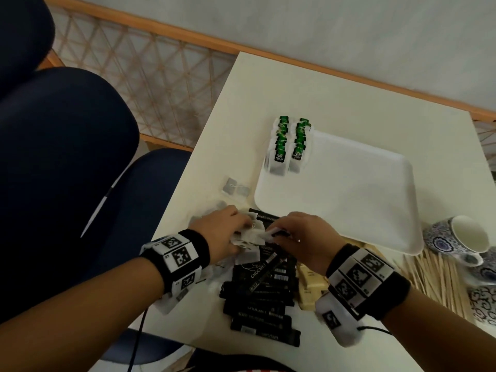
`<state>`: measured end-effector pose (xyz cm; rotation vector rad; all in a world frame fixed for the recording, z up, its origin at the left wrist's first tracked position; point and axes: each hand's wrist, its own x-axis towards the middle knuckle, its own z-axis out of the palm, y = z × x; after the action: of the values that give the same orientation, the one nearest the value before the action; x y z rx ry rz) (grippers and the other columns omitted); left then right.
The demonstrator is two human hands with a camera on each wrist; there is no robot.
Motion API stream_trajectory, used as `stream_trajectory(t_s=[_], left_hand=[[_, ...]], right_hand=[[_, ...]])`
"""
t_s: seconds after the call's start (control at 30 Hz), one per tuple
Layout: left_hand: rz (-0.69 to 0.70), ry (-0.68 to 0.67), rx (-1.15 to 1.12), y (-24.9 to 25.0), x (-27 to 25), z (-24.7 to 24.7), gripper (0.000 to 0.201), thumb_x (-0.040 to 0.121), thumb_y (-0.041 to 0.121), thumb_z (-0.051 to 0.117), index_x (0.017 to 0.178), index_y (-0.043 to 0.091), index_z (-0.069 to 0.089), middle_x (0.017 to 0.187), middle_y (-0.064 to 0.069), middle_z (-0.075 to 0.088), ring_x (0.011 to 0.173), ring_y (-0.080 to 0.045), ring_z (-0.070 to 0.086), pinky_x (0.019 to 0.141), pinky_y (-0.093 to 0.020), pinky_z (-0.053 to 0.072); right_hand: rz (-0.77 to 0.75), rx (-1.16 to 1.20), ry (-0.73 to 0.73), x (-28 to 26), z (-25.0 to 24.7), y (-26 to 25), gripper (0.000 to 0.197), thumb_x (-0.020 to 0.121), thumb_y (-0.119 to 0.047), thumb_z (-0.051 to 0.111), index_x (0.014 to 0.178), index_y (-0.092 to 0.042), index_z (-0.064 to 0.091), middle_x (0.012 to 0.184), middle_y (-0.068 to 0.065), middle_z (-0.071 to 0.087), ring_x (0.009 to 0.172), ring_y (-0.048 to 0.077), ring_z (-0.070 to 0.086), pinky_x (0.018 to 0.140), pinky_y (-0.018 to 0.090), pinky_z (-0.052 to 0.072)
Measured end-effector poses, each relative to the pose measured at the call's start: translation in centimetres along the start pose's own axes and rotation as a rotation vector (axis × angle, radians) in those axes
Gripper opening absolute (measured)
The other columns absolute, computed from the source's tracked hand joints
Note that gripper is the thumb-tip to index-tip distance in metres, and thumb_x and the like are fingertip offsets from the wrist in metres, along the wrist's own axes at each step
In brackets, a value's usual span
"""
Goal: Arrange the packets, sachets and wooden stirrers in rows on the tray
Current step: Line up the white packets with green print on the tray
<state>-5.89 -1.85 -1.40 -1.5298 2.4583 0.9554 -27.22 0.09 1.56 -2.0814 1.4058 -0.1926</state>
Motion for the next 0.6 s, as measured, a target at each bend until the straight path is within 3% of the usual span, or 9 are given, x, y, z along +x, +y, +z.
stream_trajectory(t_s=[0.13, 0.2, 0.33, 0.4, 0.47, 0.53, 0.6], left_hand=[[-0.019, 0.006, 0.035, 0.2, 0.8, -0.4, 0.045, 0.084, 0.036, 0.064, 0.127, 0.034, 0.049, 0.119, 0.009, 0.047, 0.107, -0.015, 0.052, 0.083, -0.029, 0.044], [-0.034, 0.015, 0.055, 0.3, 1.1, -0.6, 0.036, 0.087, 0.037, 0.061, 0.122, 0.031, 0.054, 0.115, 0.007, 0.05, 0.106, -0.016, 0.053, 0.083, -0.029, 0.044], [-0.045, 0.047, 0.042, 0.4, 1.4, -1.7, 0.027, 0.093, 0.04, 0.051, 0.103, 0.017, 0.061, 0.097, 0.0, 0.053, 0.092, -0.02, 0.056, 0.077, -0.033, 0.046], [-0.055, 0.069, -0.012, 0.0, 1.4, -2.3, 0.026, 0.093, 0.036, 0.052, 0.099, 0.014, 0.064, 0.093, -0.001, 0.057, 0.088, -0.021, 0.058, 0.079, -0.037, 0.048], [-0.066, 0.116, -0.093, -0.5, 1.2, -2.9, 0.024, 0.091, 0.037, 0.055, 0.094, 0.016, 0.066, 0.09, 0.0, 0.057, 0.085, -0.018, 0.056, 0.081, -0.038, 0.048], [-0.088, 0.178, -0.229, -0.6, 0.9, -3.4, 0.019, 0.089, 0.034, 0.06, 0.088, 0.017, 0.067, 0.085, 0.004, 0.059, 0.081, -0.012, 0.056, 0.076, -0.032, 0.047], [-0.103, 0.222, -0.409, -0.7, 0.6, -4.0, 0.014, 0.088, 0.027, 0.064, 0.074, 0.024, 0.064, 0.069, 0.013, 0.061, 0.066, 0.0, 0.054, 0.063, -0.019, 0.042]], right_hand=[[-0.029, 0.031, 0.102, 0.1, -0.8, 1.1, 0.018, 0.086, -0.015, 0.065, 0.098, -0.027, 0.071, 0.087, -0.01, 0.065, 0.079, 0.002, 0.055, 0.07, 0.007, 0.036], [-0.03, 0.032, 0.126, 0.2, -1.4, 1.3, 0.018, 0.087, -0.015, 0.064, 0.097, -0.027, 0.072, 0.085, -0.01, 0.065, 0.076, -0.004, 0.053, 0.069, 0.004, 0.035], [-0.006, 0.011, 0.161, 0.5, -2.5, 1.8, 0.014, 0.088, -0.02, 0.064, 0.099, -0.025, 0.072, 0.078, -0.024, 0.056, 0.073, -0.011, 0.05, 0.068, 0.003, 0.035], [0.022, 0.036, 0.178, 0.6, -2.9, 2.0, 0.013, 0.087, -0.022, 0.065, 0.098, -0.025, 0.072, 0.083, -0.027, 0.06, 0.076, -0.007, 0.056, 0.071, 0.007, 0.041], [0.061, 0.081, 0.201, 0.8, -3.3, 2.0, 0.012, 0.087, -0.022, 0.065, 0.096, -0.026, 0.071, 0.091, -0.02, 0.068, 0.081, 0.002, 0.063, 0.077, 0.02, 0.05], [0.097, 0.082, 0.196, 1.1, -3.7, 2.1, 0.013, 0.088, -0.021, 0.063, 0.096, -0.028, 0.07, 0.093, -0.016, 0.07, 0.082, 0.008, 0.066, 0.079, 0.027, 0.052], [0.115, 0.052, 0.172, 1.4, -4.1, 2.2, 0.017, 0.09, -0.019, 0.06, 0.1, -0.029, 0.07, 0.096, -0.013, 0.071, 0.079, 0.012, 0.067, 0.078, 0.028, 0.053]])
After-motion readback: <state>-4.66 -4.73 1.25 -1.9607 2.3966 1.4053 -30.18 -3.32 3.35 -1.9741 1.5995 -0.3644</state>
